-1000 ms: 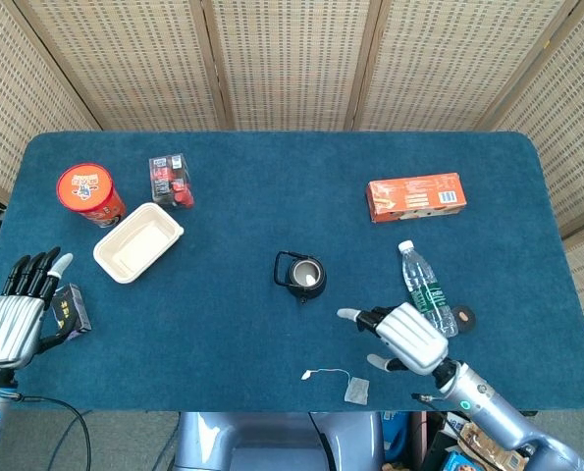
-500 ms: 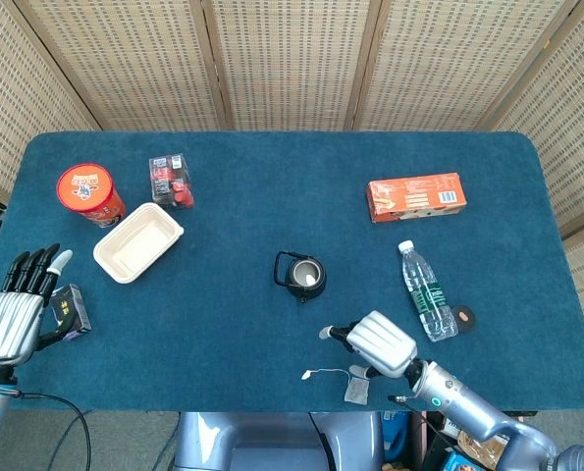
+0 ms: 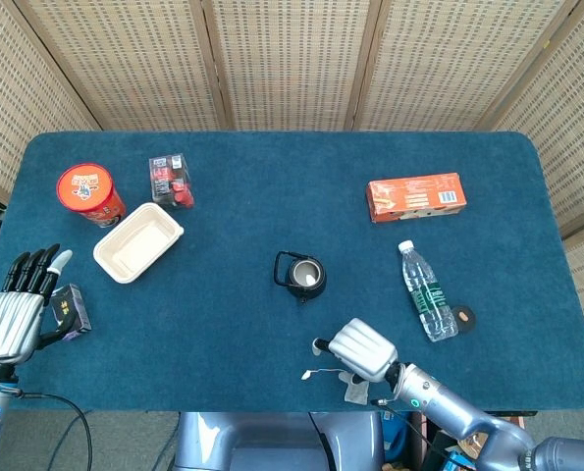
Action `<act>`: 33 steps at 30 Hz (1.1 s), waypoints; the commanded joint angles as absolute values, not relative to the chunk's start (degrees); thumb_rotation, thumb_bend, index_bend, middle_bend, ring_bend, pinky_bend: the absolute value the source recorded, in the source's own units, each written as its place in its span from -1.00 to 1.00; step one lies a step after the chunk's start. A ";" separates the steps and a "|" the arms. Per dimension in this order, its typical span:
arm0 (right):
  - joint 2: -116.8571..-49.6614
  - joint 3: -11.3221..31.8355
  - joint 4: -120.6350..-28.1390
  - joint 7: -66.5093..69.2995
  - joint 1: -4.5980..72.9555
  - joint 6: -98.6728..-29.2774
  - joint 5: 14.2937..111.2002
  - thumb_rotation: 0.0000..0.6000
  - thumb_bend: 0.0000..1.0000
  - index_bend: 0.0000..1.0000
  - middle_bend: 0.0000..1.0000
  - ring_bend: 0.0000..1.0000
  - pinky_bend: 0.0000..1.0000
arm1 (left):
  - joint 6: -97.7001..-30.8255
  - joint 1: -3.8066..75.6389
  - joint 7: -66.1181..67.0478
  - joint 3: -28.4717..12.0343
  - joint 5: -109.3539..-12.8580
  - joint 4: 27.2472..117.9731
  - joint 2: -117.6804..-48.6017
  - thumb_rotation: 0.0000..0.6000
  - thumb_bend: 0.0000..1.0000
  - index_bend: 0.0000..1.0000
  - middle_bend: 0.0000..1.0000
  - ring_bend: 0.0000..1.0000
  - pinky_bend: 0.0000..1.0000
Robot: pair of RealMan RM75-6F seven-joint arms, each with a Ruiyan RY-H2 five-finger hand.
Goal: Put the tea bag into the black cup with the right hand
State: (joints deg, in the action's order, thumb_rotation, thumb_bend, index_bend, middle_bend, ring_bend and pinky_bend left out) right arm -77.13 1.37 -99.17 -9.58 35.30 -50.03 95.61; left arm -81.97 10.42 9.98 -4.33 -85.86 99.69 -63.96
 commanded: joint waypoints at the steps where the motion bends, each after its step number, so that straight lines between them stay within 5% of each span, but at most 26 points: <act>1: -78.35 1.32 -98.80 -11.67 35.85 -48.91 94.22 1.00 -0.29 -0.13 0.59 0.61 0.98 | -81.93 10.44 9.84 -4.28 -85.81 99.50 -64.06 1.00 -0.25 -1.00 -1.00 -1.00 -1.00; 33: -86.51 0.35 -97.19 -27.08 38.09 -44.64 81.78 1.00 -0.18 0.02 0.63 0.66 1.00 | -81.84 10.28 6.80 -3.71 -85.38 96.74 -65.24 1.00 -0.24 -1.00 -1.00 -1.00 -1.00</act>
State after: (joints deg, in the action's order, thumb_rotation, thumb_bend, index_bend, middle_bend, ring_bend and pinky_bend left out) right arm -86.22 0.32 -97.23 -26.69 37.93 -44.72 82.14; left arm -81.84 10.28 6.83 -3.70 -85.40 96.77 -65.23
